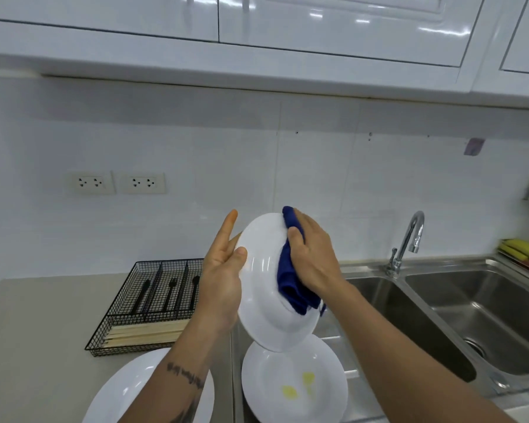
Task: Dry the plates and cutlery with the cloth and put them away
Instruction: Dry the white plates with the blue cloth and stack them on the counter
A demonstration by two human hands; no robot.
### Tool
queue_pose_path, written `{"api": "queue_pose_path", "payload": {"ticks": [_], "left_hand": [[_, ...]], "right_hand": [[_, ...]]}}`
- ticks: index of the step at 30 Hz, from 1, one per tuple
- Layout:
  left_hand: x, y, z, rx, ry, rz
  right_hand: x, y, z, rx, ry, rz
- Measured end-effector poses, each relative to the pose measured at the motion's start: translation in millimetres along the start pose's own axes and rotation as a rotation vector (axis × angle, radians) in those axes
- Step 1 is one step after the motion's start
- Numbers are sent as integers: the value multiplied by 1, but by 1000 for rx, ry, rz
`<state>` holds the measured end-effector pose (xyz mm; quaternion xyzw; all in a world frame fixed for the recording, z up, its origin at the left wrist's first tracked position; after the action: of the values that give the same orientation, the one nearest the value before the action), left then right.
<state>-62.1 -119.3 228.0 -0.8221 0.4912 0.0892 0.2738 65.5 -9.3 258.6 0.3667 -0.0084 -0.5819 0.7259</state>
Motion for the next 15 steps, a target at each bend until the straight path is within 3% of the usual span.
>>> {"api": "queue_pose_path", "payload": {"ticks": [3,5,12,15], "left_hand": [[-1,-4,0,6,8,23],[-1,-7,0,24,7,32],[-1,12,7,112,16,-95],[-1,22,15,153,46,-185]], "right_hand": [[22,-11,36,227,252,-30],[22,-9,38,221,285,-19],[26,2,-71,-273,-164,-35],[55,-7,-81,-330,-211,-100]]}}
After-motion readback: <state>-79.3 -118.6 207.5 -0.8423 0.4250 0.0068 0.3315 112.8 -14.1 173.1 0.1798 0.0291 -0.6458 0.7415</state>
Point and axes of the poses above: each hand's wrist, its own x-axis away from the middle knuckle, its own y-axis out of the back of the hand, z = x × y, the point moved 10 cm from there along -x, towards the middle knuckle, and after that the axes turned 8 degrees about -y, right-handed, at the moved point
